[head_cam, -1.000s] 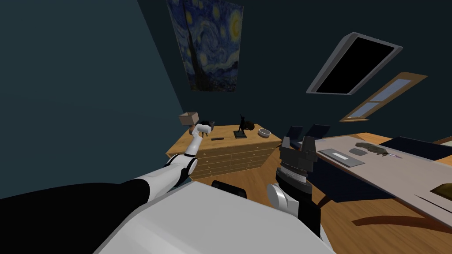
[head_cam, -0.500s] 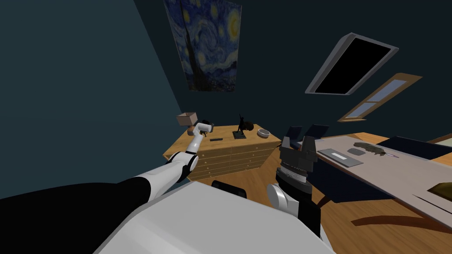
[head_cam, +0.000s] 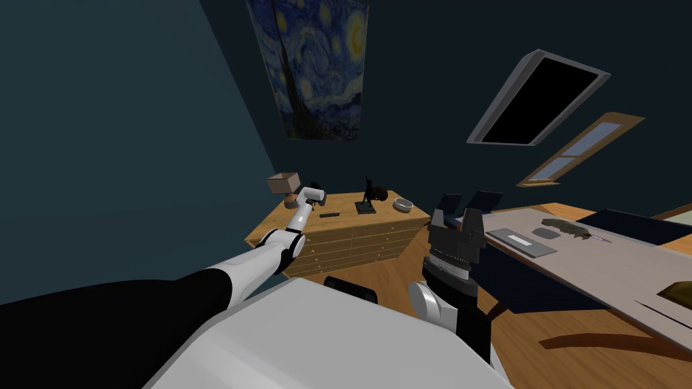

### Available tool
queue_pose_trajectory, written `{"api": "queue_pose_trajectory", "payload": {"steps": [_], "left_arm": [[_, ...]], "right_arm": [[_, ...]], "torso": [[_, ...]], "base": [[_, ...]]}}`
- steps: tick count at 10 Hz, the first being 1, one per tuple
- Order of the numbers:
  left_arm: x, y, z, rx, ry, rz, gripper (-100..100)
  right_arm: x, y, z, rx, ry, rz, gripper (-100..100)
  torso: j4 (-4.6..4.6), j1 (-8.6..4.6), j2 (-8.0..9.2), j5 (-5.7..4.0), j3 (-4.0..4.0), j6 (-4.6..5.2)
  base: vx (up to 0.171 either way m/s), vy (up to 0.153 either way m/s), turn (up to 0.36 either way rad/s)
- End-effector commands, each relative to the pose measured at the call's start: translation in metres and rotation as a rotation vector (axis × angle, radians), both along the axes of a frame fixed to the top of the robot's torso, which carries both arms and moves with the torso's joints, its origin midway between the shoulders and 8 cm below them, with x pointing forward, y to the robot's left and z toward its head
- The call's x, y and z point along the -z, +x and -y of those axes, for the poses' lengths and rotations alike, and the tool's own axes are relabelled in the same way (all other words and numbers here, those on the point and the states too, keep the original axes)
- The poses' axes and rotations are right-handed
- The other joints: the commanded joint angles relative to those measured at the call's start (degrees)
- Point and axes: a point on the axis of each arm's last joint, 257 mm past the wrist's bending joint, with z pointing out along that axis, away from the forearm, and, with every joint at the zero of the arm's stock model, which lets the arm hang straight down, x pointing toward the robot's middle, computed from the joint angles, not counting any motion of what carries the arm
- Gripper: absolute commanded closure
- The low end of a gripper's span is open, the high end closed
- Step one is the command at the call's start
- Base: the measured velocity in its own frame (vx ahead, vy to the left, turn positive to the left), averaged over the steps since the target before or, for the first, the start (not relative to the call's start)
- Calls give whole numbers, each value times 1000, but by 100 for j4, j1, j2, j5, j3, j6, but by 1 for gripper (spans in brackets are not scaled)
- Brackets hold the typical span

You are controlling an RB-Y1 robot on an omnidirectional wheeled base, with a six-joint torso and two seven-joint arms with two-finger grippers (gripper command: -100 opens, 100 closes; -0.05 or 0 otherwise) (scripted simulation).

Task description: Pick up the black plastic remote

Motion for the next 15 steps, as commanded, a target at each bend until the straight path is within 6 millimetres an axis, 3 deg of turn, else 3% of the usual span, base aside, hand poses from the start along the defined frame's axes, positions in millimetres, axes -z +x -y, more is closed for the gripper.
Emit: {"api": "queue_pose_trajectory", "payload": {"steps": [1,4,6,15], "left_arm": [[9,-7,-2,-7,-7,-41,-100],[36,-23,-3,-50,-58,-170,-100],[42,-31,-3,-55,-61,-209,-100],[98,-97,4,-149,-170,-553,-100]], "right_arm": [[0,0,0,0,0,0,0],[0,0,0,0,0,0,0],[0,0,0,0,0,0,0],[0,0,0,0,0,0,0]], "torso": [[0,0,0,0,0,0],[2,3,6,0,4,0],[0,0,-1,0,0,0],[0,3,0,1,0,0]], "base": [[17,-10,1],[40,-17,0],[39,-17,1],[48,-18,10]]}}
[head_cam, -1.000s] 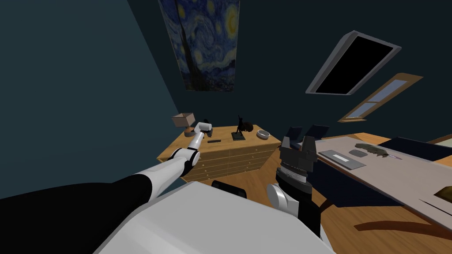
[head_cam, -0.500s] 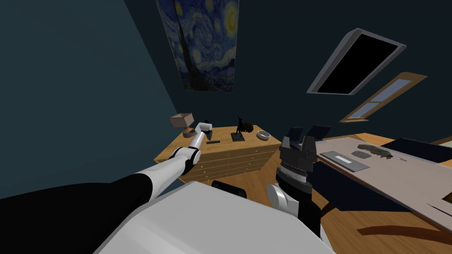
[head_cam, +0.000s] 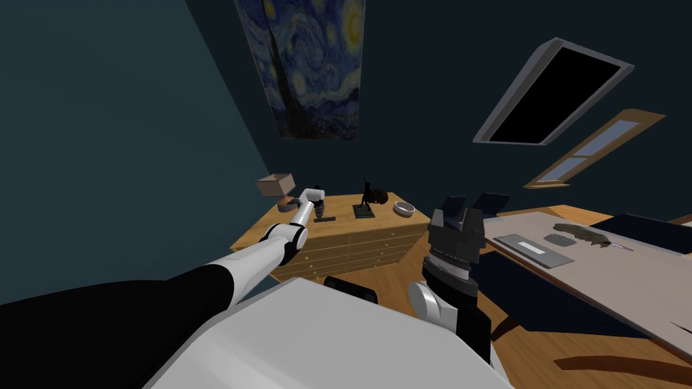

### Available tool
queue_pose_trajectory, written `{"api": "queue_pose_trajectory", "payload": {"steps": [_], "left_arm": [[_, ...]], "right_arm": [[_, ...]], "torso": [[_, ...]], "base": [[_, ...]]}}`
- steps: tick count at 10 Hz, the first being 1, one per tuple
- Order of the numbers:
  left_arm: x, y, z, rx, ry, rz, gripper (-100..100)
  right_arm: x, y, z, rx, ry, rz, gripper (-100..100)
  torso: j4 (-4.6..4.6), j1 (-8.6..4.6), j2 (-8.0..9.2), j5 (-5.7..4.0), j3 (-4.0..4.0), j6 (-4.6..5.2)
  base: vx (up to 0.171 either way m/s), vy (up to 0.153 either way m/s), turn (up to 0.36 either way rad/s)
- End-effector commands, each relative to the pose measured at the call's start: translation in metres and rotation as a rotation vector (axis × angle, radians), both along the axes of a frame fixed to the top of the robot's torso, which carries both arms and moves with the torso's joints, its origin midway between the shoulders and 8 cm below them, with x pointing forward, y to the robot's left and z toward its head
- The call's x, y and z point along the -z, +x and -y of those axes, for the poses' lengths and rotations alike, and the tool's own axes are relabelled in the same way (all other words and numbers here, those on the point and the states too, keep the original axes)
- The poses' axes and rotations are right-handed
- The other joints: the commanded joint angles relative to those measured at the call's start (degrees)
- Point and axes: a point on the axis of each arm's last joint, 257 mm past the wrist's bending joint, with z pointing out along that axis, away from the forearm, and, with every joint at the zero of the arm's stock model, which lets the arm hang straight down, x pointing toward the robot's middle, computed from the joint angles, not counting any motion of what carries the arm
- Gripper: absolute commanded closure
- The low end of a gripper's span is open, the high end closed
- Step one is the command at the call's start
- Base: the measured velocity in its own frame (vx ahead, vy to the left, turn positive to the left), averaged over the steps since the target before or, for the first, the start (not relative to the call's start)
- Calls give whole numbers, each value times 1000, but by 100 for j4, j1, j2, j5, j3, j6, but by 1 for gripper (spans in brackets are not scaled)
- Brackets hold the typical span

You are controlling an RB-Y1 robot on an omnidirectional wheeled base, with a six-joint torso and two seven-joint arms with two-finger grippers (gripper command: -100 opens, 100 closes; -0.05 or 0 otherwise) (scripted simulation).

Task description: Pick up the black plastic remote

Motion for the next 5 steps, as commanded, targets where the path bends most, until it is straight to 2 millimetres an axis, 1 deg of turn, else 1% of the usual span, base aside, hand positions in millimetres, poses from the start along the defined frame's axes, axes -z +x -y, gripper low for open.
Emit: {"api": "queue_pose_trajectory", "payload": {"steps": [1,3,5], "left_arm": [[5,-10,0,-9,-10,-41,-100],[16,-31,4,-33,-38,-135,-100],[22,-44,6,-47,-55,-190,-100]], "right_arm": [[0,0,0,0,0,0,0],[0,0,0,0,0,0,0],[0,0,0,0,0,0,0]], "torso": [[0,0,0,0,0,0],[1,3,4,1,2,0],[0,0,-1,0,-1,0]], "base": [[40,-13,10],[42,-13,21],[57,-19,20]]}}
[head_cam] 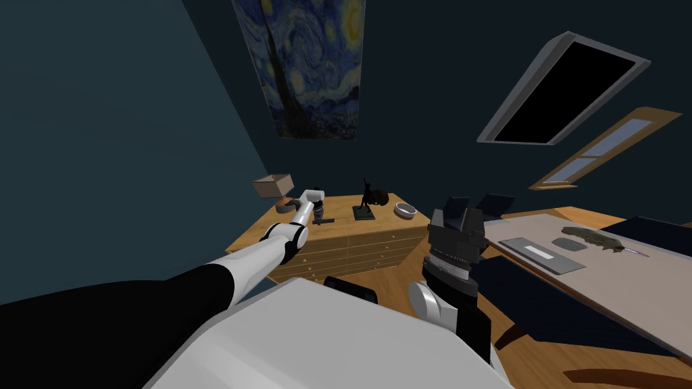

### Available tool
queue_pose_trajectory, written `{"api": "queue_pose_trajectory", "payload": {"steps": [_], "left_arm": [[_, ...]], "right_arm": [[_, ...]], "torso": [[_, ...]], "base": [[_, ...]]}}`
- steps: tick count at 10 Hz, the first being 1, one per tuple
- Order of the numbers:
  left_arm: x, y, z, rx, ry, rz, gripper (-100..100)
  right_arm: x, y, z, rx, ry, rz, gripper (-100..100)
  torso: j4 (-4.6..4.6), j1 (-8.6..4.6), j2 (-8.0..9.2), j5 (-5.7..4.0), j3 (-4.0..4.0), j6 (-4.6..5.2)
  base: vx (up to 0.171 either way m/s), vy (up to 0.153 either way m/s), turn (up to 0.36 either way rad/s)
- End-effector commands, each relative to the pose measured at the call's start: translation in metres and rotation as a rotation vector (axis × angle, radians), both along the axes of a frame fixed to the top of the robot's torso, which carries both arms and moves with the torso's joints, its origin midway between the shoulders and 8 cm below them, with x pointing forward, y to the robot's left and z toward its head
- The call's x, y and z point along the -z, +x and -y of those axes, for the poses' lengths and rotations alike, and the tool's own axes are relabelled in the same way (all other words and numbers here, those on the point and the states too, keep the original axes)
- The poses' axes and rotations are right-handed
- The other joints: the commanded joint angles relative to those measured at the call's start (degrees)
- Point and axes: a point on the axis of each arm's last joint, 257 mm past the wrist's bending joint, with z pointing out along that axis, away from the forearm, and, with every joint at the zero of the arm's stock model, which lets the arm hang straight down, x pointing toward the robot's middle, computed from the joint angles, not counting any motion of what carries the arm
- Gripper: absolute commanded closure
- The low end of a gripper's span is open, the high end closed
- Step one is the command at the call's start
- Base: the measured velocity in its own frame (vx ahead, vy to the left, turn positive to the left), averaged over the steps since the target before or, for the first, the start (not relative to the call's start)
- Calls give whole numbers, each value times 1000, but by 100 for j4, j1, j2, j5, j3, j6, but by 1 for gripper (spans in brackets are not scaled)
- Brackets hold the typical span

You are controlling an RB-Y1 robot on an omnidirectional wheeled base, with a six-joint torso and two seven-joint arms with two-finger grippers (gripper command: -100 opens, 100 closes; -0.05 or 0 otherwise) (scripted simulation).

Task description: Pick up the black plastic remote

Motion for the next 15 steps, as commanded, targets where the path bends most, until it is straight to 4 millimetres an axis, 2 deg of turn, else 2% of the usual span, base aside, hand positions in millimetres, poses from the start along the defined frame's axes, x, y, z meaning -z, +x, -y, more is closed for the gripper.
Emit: {"api": "queue_pose_trajectory", "payload": {"steps": [1,2,3,4,6,7,8,12,13,14,15], "left_arm": [[4,-6,1,-6,-9,-30,-100],[3,-4,1,-4,-6,-21,-100],[3,-5,1,-5,-6,-23,0],[15,-6,1,-4,-6,-22,-100],[25,-8,1,-3,-6,-22,-100],[20,-8,2,-3,-6,-23,-100],[21,-7,2,-3,-6,-22,100],[21,-8,1,-5,-6,-23,100],[21,-8,1,-5,-6,-23,0],[8,-5,1,-4,-6,-23,100],[5,-5,1,-4,-6,-23,100]], "right_arm": [[0,0,0,0,0,0,0],[0,0,0,0,0,0,0],[0,0,0,0,0,0,0],[0,0,0,0,0,0,0],[0,0,0,0,0,0,0],[0,0,0,0,0,0,0],[0,0,0,0,0,0,0],[0,0,0,0,0,0,0],[0,0,0,0,0,0,0],[0,0,0,0,0,0,0],[0,0,0,0,0,0,0]], "torso": [[0,0,0,0,0,0],[1,0,4,0,2,1],[3,3,12,1,7,1],[4,6,18,1,10,0],[4,7,16,2,9,0],[4,7,18,2,10,0],[5,7,21,1,12,0],[4,11,17,3,9,5],[4,10,17,3,9,5],[4,10,17,3,9,5],[7,9,18,0,12,7]], "base": [[41,-17,11],[15,-7,2],[0,0,0],[12,-1,1],[12,0,3],[0,0,0],[0,0,0],[0,0,0],[0,0,0],[-9,1,-10],[-10,3,-10]]}}
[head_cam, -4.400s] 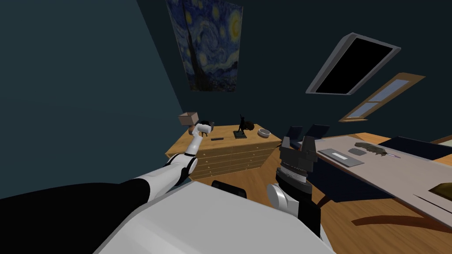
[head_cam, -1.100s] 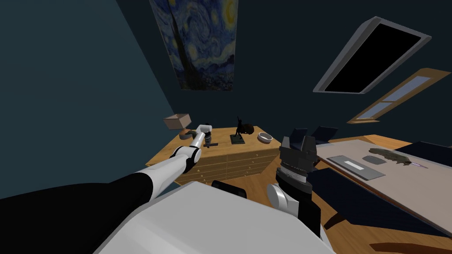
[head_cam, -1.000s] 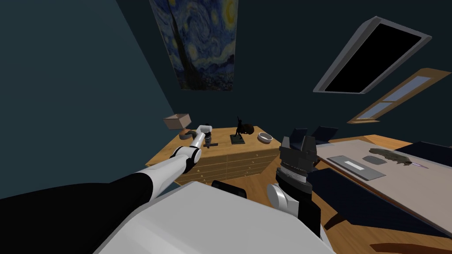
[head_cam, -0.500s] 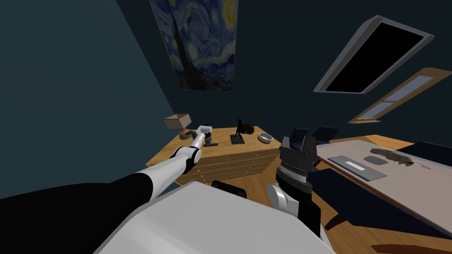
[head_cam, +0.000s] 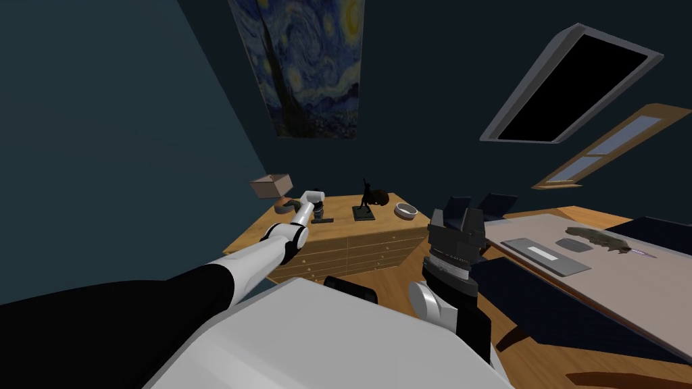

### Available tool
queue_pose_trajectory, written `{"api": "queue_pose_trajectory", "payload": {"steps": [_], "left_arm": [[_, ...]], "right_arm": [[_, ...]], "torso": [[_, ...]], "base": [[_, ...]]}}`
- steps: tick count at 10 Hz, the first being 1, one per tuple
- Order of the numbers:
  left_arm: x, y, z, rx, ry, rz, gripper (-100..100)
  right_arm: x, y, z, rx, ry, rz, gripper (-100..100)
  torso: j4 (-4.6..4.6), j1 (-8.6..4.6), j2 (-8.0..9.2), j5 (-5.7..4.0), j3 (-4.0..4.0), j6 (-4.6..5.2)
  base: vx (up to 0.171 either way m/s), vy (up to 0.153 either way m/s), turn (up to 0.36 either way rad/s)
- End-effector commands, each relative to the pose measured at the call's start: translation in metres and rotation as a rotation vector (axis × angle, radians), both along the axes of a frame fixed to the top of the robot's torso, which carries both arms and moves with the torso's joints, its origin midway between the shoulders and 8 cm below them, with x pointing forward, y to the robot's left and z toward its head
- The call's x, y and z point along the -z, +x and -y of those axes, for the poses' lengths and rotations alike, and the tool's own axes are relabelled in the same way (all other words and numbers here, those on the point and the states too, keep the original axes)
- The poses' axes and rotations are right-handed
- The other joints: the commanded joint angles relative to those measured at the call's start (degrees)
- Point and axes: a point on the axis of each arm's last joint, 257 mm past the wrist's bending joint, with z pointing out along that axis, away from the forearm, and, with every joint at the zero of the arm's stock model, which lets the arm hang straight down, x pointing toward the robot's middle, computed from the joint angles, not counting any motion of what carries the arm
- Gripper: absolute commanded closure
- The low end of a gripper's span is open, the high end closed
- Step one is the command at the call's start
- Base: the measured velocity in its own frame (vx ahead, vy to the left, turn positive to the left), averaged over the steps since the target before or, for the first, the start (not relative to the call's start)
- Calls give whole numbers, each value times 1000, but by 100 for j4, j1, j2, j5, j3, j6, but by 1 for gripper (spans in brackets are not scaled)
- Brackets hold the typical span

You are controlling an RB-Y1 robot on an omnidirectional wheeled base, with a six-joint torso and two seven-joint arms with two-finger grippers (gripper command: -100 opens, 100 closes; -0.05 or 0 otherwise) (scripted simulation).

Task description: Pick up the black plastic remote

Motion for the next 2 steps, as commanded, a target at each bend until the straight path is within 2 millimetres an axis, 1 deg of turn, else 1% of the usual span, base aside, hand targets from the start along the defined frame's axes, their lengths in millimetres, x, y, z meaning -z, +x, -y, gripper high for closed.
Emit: {"api": "queue_pose_trajectory", "payload": {"steps": [1,2], "left_arm": [[0,0,0,0,0,0,100],[-1,0,0,0,0,-1,0]], "right_arm": [[0,0,0,0,0,0,0],[0,0,0,0,0,0,0]], "torso": [[0,0,0,0,0,0],[-2,1,-2,1,-2,0]], "base": [[0,0,0],[0,0,0]]}}
